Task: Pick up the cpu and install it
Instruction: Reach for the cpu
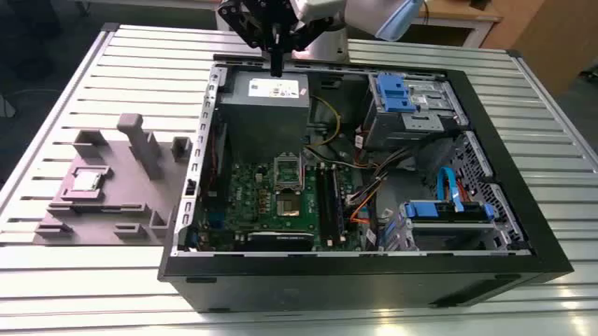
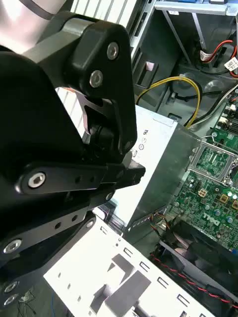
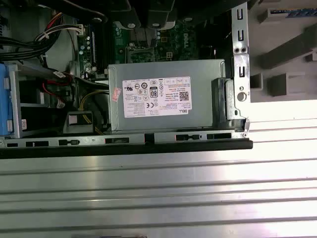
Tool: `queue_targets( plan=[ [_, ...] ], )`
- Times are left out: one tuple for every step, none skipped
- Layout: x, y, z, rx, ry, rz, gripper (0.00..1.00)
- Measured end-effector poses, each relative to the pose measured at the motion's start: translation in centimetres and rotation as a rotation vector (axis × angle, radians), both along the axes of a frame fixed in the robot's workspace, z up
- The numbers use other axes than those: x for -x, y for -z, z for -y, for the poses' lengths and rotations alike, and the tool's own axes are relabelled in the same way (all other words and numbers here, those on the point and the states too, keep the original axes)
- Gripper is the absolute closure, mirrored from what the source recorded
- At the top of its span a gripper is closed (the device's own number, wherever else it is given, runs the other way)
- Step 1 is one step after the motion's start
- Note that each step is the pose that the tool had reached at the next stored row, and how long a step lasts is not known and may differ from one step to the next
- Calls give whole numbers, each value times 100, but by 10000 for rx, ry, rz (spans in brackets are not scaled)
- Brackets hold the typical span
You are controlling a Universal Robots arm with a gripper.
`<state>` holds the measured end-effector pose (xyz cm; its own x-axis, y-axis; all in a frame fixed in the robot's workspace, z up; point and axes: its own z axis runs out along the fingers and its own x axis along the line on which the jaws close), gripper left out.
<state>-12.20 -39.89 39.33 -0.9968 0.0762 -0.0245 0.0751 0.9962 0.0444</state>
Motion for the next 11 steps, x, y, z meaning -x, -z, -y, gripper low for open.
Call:
queue_targets(
  plan=[
    [0, 0, 0, 1, 0, 0, 90],
    [0, 0, 0, 0, 0, 0, 90],
    [0, 0, 0, 0, 0, 0, 90],
    [0, 0, 0, 0, 0, 0, 90],
    [1, 0, 0, 0, -1, 0, 90],
    [3, 0, 0, 1, 0, 0, 90],
    [5, -1, 0, 2, 0, -1, 90],
    [9, 0, 0, 1, 1, 0, 90],
    [13, 0, 0, 0, 1, 0, 90],
    [16, 0, 0, 0, 0, 0, 90],
    [20, 0, 0, 0, 0, 0, 90]
  ],
)
